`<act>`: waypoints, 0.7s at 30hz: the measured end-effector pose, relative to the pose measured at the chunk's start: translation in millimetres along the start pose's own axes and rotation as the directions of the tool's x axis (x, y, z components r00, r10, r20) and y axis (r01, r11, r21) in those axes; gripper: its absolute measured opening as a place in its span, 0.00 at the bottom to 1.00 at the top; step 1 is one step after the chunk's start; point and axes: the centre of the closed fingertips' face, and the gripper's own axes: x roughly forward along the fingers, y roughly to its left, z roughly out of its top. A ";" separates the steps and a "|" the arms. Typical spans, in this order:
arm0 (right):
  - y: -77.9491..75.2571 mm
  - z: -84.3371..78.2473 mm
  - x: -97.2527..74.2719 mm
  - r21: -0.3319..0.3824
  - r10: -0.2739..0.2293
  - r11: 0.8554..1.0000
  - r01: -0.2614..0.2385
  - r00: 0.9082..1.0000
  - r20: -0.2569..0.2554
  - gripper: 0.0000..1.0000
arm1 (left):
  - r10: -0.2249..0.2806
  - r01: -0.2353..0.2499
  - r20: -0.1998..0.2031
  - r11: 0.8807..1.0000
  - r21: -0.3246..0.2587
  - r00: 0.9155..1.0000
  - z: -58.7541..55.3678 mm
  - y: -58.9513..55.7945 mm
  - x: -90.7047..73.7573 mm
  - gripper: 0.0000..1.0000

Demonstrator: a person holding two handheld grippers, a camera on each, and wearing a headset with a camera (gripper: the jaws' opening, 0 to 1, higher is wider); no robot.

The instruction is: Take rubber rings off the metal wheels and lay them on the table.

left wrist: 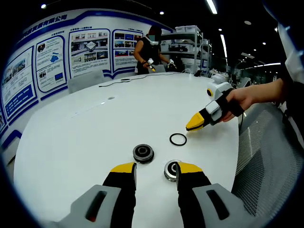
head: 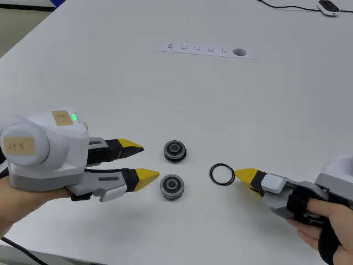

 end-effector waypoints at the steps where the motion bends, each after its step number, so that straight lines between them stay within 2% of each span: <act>1: 1.3 1.6 0.0 -0.008 0.004 1.000 -0.004 1.000 0.002 0.13 | -0.002 0.002 0.000 1.000 0.003 1.000 1.1 1.4 0.3 0.35; 3: 7.6 5.4 0.9 -0.026 0.030 0.999 -0.029 0.999 0.013 0.14 | -0.005 0.006 -0.005 1.000 0.013 1.000 3.2 4.6 2.3 0.34; 6: 21.5 10.2 5.2 -0.077 0.096 0.993 -0.094 0.995 0.024 0.17 | -0.012 0.012 -0.005 1.000 0.027 1.000 7.6 5.2 6.8 0.34; 8: 30.5 8.0 9.5 -0.116 0.124 0.986 -0.123 0.992 0.001 0.22 | -0.016 0.017 -0.003 0.999 0.033 1.000 10.0 6.2 10.6 0.34; 11: 49.1 5.2 15.8 -0.169 0.195 0.966 -0.196 0.981 -0.022 0.30 | -0.034 0.034 0.024 0.999 0.004 0.999 16.0 7.0 16.5 0.34; 14: 66.9 -3.5 23.1 -0.213 0.256 0.940 -0.268 0.963 -0.079 0.41 | -0.048 0.047 0.017 0.999 0.020 0.999 17.5 10.3 24.8 0.34; 16: 72.4 -8.9 27.0 -0.234 0.273 0.927 -0.293 0.955 -0.112 0.51 | -0.053 0.053 0.009 0.998 0.027 0.999 16.2 12.5 29.5 0.34; 17: 75.8 -12.8 30.1 -0.255 0.284 0.916 -0.310 0.949 -0.134 0.55 | -0.056 0.056 0.001 0.998 0.028 0.998 14.2 14.3 33.3 0.34; 21: 81.8 -19.7 37.9 -0.255 0.304 0.905 -0.340 0.937 -0.170 0.60 | -0.069 0.069 -0.025 0.997 0.036 0.997 7.4 17.5 42.4 0.33</act>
